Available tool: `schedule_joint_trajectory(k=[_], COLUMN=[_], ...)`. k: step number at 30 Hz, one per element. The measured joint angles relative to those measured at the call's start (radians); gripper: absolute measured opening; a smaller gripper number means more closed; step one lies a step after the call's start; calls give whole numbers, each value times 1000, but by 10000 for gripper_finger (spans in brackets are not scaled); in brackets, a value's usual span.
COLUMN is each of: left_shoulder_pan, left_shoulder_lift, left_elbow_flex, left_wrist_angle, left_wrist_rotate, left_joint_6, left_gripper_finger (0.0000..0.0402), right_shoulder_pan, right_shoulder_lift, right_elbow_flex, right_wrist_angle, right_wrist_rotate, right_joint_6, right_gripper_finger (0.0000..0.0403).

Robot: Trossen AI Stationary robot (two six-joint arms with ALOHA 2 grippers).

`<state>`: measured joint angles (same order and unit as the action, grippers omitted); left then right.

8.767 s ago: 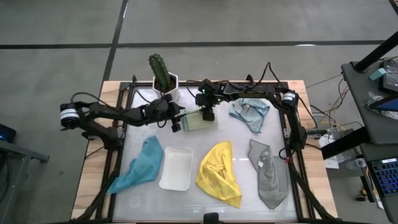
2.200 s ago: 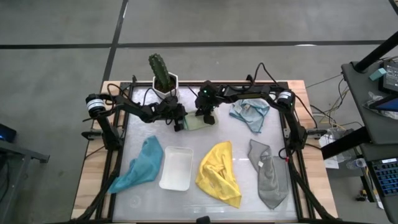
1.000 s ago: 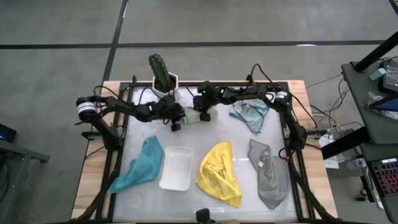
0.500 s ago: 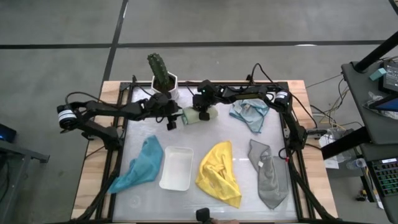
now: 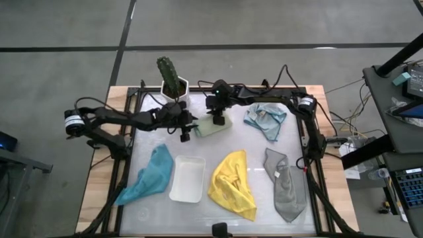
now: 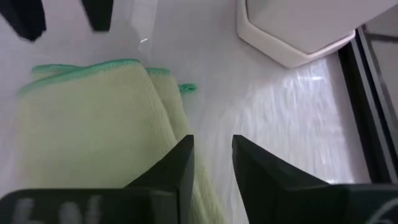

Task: Fold microfiber towels
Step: Fold the green microfiber towel

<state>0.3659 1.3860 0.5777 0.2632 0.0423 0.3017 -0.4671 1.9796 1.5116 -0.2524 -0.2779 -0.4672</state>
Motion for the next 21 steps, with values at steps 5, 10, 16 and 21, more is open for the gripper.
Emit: schedule_joint_trajectory(k=[5, 10, 16, 21], left_shoulder_pan=[-33, -48, -46, -42], left_shoulder_lift=[32, 78, 156, 219], left_elbow_flex=[0, 0, 8, 27], left_wrist_angle=[25, 55, 93, 98], left_wrist_rotate=[3, 5, 0, -119], left_joint_6=[-9, -35, -36, -34], left_gripper_finger=[131, 131, 131, 131], right_shoulder_pan=[0, 5, 7, 2], right_shoulder_lift=[-68, -118, -118, -116], right_elbow_flex=[-12, -60, -151, -258], right_wrist_angle=[-108, -131, -20, 133], right_wrist_rotate=[-9, -69, -70, 111], right_joint_6=[23, 41, 109, 131], right_gripper_finger=[88, 75, 59, 45])
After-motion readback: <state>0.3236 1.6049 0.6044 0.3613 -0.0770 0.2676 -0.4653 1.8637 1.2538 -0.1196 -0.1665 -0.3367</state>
